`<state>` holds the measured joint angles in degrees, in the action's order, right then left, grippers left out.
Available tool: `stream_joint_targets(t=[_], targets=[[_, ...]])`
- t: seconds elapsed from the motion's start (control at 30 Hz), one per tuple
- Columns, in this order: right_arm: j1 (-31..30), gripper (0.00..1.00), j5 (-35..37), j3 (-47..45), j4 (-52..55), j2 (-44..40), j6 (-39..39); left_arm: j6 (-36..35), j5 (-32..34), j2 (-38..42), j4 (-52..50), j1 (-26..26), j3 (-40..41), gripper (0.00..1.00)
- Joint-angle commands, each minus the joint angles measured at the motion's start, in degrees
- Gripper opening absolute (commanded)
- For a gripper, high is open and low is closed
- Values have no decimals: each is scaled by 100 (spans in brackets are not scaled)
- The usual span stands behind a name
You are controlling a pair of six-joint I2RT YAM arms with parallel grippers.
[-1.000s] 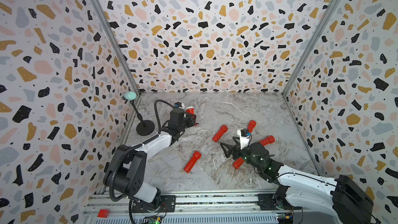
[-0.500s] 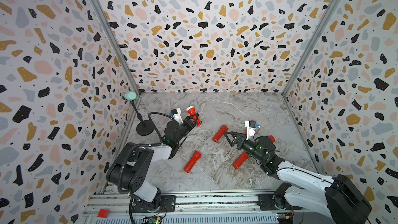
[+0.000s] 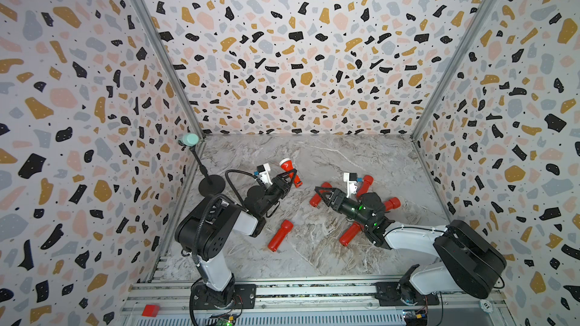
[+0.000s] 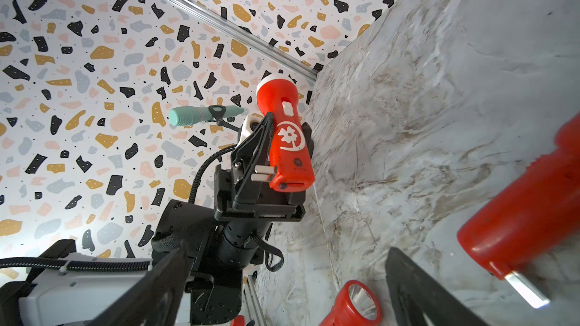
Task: Close the plug at the bottom of the flashlight
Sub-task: Close the plug of the flashlight.
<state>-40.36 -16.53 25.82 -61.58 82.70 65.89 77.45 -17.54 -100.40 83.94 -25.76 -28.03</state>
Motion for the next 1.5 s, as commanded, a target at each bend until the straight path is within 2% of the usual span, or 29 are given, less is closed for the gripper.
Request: stream_joint_targets(t=[0.0,0.1,0.27,0.6,0.83,1.07,1.47], targets=[[-75,100,-97,177,-848,300,352,50,-60,-32,605,-111,-1,0],[-111,100,-22,81,-1623,633,534,102,-40,-19,423,-161,-15,0],[-334,100,298,72,-1755,832,435,195,-9,-19,131,-269,-97,0],[-429,99,737,-213,-2869,1442,1091,671,102,-197,579,-350,-9,0],[-490,97,833,-245,-3376,1800,1269,990,215,-335,896,-438,44,0],[-481,95,859,-211,-3476,1986,1316,1044,292,-381,887,-516,52,0],[-473,88,803,-149,-3552,2147,1312,1079,340,-391,795,-606,43,0]])
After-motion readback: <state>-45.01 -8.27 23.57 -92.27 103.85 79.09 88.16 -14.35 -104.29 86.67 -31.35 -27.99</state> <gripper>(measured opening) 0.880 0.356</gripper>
